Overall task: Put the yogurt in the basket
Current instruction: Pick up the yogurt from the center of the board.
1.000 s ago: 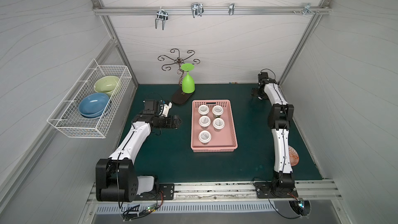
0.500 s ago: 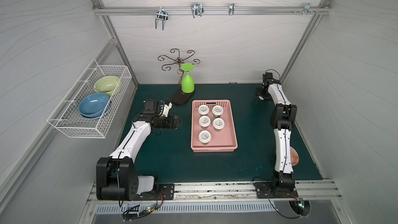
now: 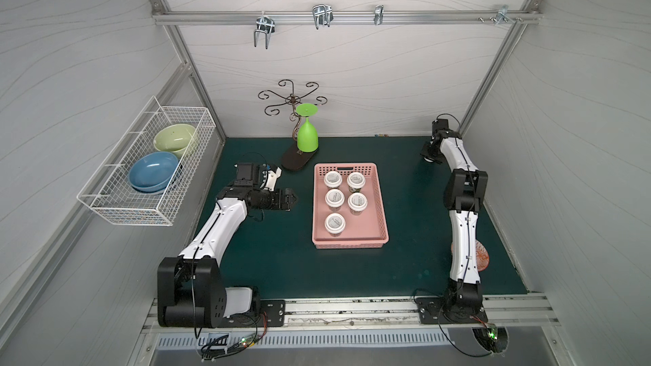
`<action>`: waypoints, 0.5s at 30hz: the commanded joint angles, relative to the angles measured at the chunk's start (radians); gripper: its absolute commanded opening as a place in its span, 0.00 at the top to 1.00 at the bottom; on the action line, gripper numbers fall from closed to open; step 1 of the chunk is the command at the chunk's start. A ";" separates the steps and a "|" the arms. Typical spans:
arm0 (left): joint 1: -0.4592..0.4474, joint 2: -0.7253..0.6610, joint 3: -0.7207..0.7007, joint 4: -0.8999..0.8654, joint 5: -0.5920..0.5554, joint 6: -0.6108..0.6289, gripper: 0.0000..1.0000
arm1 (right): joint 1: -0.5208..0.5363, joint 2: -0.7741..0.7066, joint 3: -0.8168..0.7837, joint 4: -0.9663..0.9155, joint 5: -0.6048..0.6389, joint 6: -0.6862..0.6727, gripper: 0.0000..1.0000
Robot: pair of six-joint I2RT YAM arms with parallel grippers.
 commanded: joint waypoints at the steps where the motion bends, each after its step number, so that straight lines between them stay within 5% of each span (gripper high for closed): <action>1: 0.005 -0.010 0.030 0.019 0.007 -0.002 0.02 | -0.006 -0.050 -0.057 -0.008 -0.031 0.004 0.55; 15: 0.005 -0.086 0.190 -0.053 0.013 -0.068 0.01 | 0.067 -0.491 -0.461 0.132 -0.272 0.050 0.56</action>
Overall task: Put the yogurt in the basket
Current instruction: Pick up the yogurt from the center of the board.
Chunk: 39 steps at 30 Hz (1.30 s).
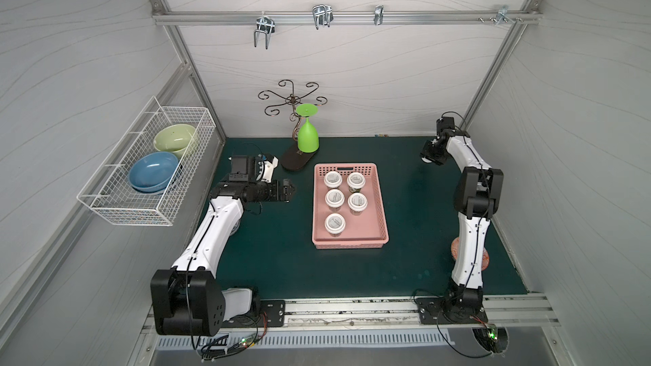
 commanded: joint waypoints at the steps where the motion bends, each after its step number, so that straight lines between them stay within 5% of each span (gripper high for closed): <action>1: 0.003 -0.037 0.087 -0.019 0.021 -0.035 0.01 | 0.054 -0.185 -0.106 0.089 -0.116 0.016 0.56; 11: -0.050 -0.024 0.304 -0.118 0.124 -0.057 0.01 | 0.293 -0.632 -0.557 0.368 -0.249 -0.089 0.56; 19: -0.176 0.016 0.393 -0.172 0.280 -0.052 0.02 | 0.448 -0.915 -0.908 0.751 -0.390 -0.171 0.56; 25: -0.240 0.054 0.415 -0.190 0.397 -0.083 0.01 | 0.554 -1.014 -1.043 0.810 -0.457 -0.337 0.56; 39: -0.357 0.116 0.428 -0.244 0.462 -0.052 0.01 | 0.775 -1.064 -1.117 0.730 -0.493 -0.607 0.55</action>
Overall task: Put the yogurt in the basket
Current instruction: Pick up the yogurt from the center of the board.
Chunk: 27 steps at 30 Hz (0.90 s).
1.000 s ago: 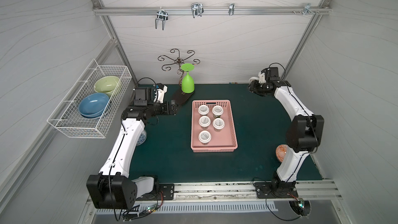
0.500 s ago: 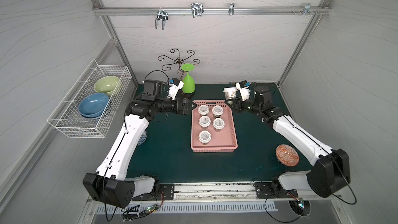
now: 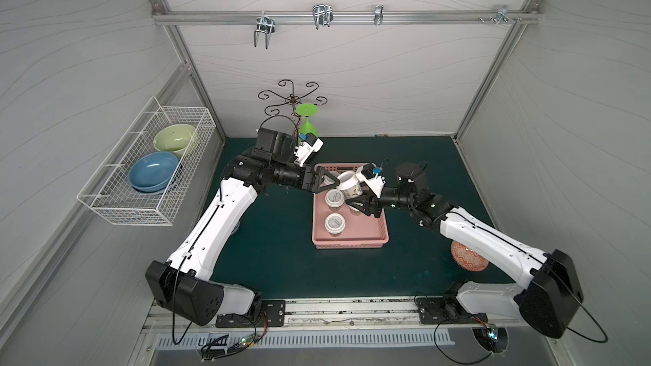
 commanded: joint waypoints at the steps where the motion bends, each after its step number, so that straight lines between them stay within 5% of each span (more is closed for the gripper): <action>1: -0.025 0.015 0.009 -0.007 0.032 0.023 0.01 | 0.036 -0.027 0.004 -0.024 -0.012 -0.082 0.55; 16: -0.091 0.043 -0.037 -0.027 0.009 0.041 0.03 | 0.083 0.015 0.050 -0.065 0.000 -0.120 0.54; 27: -0.093 0.061 -0.044 -0.016 0.026 0.027 0.37 | 0.090 0.032 0.043 -0.061 -0.001 -0.142 0.50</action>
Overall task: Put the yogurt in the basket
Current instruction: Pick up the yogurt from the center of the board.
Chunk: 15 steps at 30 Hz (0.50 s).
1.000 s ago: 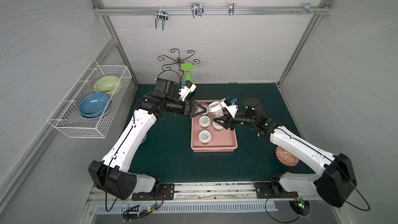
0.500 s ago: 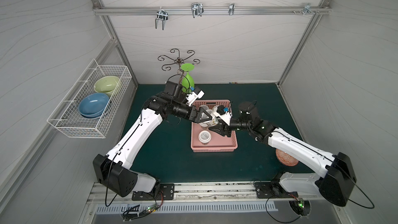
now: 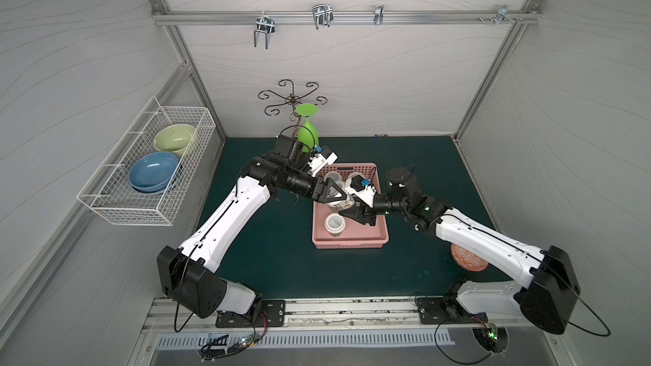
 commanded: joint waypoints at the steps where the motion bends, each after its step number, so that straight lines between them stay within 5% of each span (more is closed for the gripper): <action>1: -0.004 0.011 -0.010 0.027 0.012 0.003 0.39 | 0.007 0.013 0.011 0.002 -0.009 -0.015 0.50; 6: -0.004 0.003 -0.037 0.036 0.013 -0.002 0.41 | 0.008 0.038 0.031 -0.004 -0.023 -0.007 0.47; 15: -0.004 -0.008 -0.043 0.029 -0.011 0.013 0.44 | 0.008 -0.030 -0.018 -0.007 0.061 0.000 0.01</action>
